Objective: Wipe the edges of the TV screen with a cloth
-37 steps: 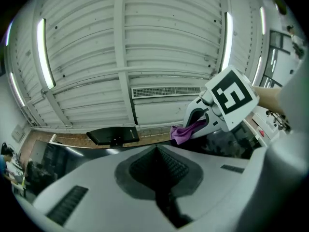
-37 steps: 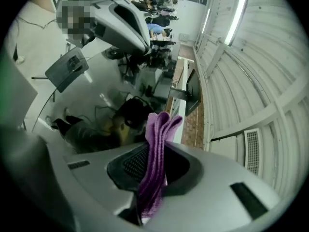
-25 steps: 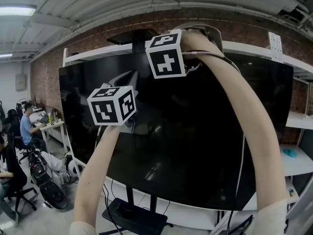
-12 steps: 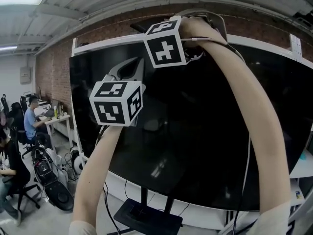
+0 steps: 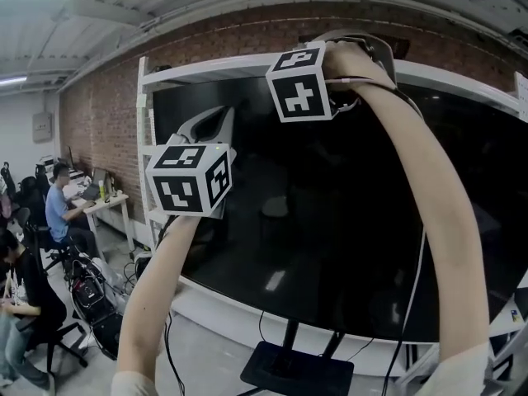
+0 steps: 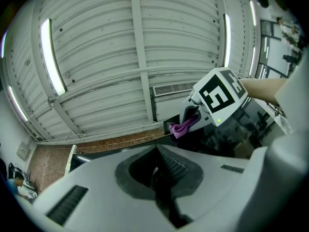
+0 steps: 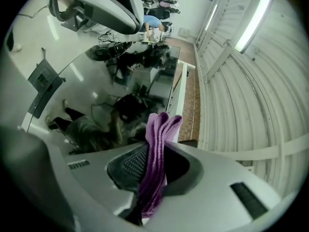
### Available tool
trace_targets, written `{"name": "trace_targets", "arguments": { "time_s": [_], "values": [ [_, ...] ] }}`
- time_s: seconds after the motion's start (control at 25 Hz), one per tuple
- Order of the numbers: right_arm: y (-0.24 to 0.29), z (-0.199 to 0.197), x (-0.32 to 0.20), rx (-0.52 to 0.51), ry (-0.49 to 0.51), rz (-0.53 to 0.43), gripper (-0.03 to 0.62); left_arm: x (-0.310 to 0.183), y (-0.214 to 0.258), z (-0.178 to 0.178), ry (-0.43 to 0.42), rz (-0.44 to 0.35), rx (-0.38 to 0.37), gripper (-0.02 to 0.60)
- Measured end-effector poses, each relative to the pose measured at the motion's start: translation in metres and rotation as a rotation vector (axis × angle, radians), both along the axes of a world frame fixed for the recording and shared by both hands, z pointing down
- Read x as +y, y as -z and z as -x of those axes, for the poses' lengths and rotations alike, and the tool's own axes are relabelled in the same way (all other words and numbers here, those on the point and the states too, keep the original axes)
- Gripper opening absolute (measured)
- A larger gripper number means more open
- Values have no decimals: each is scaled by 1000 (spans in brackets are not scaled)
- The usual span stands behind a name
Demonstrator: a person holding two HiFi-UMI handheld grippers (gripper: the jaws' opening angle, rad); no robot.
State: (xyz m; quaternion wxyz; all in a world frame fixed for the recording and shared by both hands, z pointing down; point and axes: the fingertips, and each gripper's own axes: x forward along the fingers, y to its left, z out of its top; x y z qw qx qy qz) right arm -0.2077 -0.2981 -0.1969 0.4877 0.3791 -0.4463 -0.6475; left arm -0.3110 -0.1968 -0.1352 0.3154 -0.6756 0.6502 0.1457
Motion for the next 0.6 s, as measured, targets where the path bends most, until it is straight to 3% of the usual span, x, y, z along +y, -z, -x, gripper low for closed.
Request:
{"name": "trace_targets", "arguments": {
  "time_s": [0.16,0.48,0.6],
  "values": [
    [-4,56,-7,-21,-5,-22,61,0,-13,56,6,9,-20,15],
    [-5,147,-18,-13,24,-1,61,-15,-30,155,2,6,54,15],
    [-5,191,-17,19,42,-48,61,-25,-37,184,3,6,63,15]
  ]
}}
